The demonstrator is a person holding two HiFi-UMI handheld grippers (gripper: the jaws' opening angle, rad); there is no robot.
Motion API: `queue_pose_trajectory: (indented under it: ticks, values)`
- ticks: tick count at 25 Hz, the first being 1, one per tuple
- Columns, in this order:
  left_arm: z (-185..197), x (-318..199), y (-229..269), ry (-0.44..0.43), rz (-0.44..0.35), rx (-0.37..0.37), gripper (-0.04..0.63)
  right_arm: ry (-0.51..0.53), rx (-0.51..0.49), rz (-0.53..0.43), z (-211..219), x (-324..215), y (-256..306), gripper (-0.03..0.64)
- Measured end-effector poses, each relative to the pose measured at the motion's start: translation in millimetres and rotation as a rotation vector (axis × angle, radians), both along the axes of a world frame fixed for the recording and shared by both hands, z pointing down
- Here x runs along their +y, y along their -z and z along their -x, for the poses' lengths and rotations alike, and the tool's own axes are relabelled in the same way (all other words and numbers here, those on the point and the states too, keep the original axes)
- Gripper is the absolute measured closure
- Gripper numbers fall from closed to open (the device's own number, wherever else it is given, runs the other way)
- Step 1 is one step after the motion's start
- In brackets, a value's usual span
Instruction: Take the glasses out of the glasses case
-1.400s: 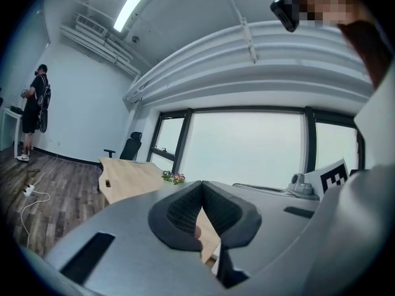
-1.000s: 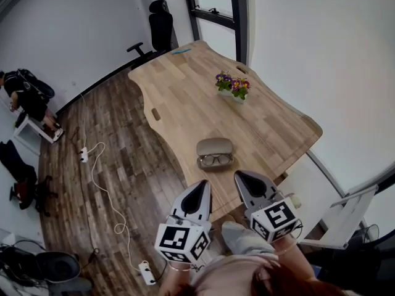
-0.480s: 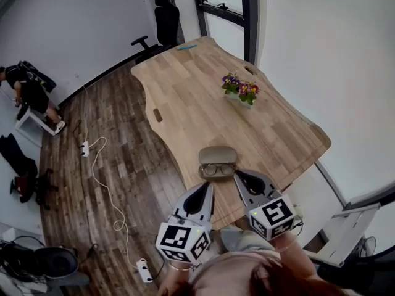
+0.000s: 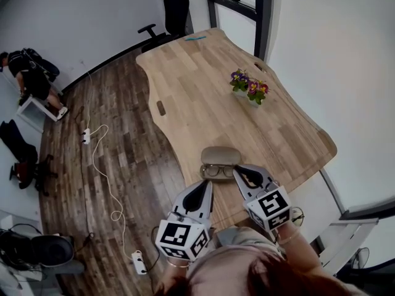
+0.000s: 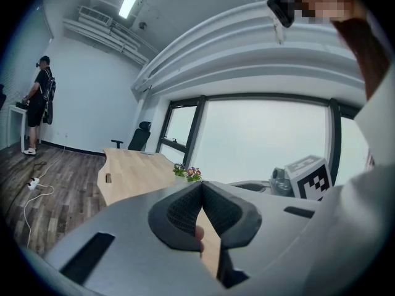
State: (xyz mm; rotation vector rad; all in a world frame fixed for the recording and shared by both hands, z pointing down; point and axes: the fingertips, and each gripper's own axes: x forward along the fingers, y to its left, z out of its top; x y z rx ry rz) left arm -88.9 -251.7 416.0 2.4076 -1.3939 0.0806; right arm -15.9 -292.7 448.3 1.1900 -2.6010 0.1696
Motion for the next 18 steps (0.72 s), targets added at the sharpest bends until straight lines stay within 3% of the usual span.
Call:
queue_pose_trajectory:
  ticks: [13,16,18]
  values:
    - [5.9,-28.2,-20.9,0.045,0.028,-0.011,0.594,0.203,0.16,0.073,18.1,-25.9,-58.5,0.612]
    - [5.9,-35.2,-23.4,0.049,0.03,-0.015,0.594,0.241,0.197,0.091,21.4,-32.1,-72.0,0.556]
    - [6.7,-40.4,-24.6,0.054,0.03,-0.017,0.594,0.262,0.218,0.098,23.8,-36.3,-79.7,0.554]
